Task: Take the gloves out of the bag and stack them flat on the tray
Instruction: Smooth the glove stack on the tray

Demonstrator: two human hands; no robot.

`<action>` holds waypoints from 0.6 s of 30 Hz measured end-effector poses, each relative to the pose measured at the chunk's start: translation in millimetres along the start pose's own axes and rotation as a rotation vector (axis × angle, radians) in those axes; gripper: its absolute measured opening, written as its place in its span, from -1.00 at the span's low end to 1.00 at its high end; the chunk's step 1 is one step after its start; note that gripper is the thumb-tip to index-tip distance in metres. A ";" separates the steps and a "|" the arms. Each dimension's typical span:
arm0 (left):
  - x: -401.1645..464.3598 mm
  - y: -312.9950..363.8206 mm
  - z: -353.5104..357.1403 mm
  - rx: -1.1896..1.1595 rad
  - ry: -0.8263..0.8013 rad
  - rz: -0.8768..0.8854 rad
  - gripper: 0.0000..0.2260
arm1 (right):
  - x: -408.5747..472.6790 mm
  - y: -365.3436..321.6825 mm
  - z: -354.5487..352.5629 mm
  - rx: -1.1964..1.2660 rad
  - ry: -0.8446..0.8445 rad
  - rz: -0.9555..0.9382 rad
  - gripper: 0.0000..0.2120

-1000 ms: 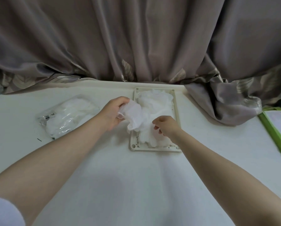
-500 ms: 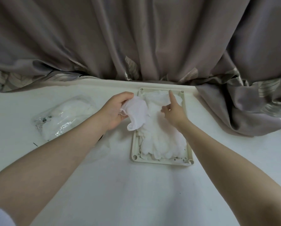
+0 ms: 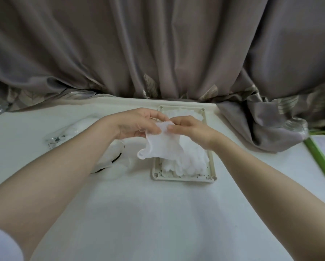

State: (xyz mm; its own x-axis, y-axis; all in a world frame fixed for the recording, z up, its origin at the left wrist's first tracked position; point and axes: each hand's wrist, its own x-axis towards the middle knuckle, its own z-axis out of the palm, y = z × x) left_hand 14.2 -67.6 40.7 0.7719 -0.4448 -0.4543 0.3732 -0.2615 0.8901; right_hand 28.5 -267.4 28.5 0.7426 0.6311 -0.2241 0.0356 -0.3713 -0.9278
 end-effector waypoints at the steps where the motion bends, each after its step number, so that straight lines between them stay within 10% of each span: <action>1: -3.8 2.2 -0.6 0.038 0.028 -0.013 -0.67 | -1.6 -0.8 -0.9 -0.098 0.002 0.014 -0.87; 9: -23.0 -10.6 10.1 0.048 0.361 -0.027 -0.88 | -34.2 11.3 -5.9 0.161 -0.086 0.123 -0.92; 18: -14.8 6.4 51.5 -0.006 0.493 0.173 -0.85 | -66.9 12.3 -17.5 0.686 -0.268 0.192 -0.52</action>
State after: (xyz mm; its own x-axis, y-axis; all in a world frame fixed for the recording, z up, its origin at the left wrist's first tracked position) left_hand -21.3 -106.7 51.3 0.9727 -0.0248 -0.2307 0.2202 -0.2144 0.9516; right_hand -9.0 -326.1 37.3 0.5029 0.7744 -0.3840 -0.5669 -0.0399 -0.8228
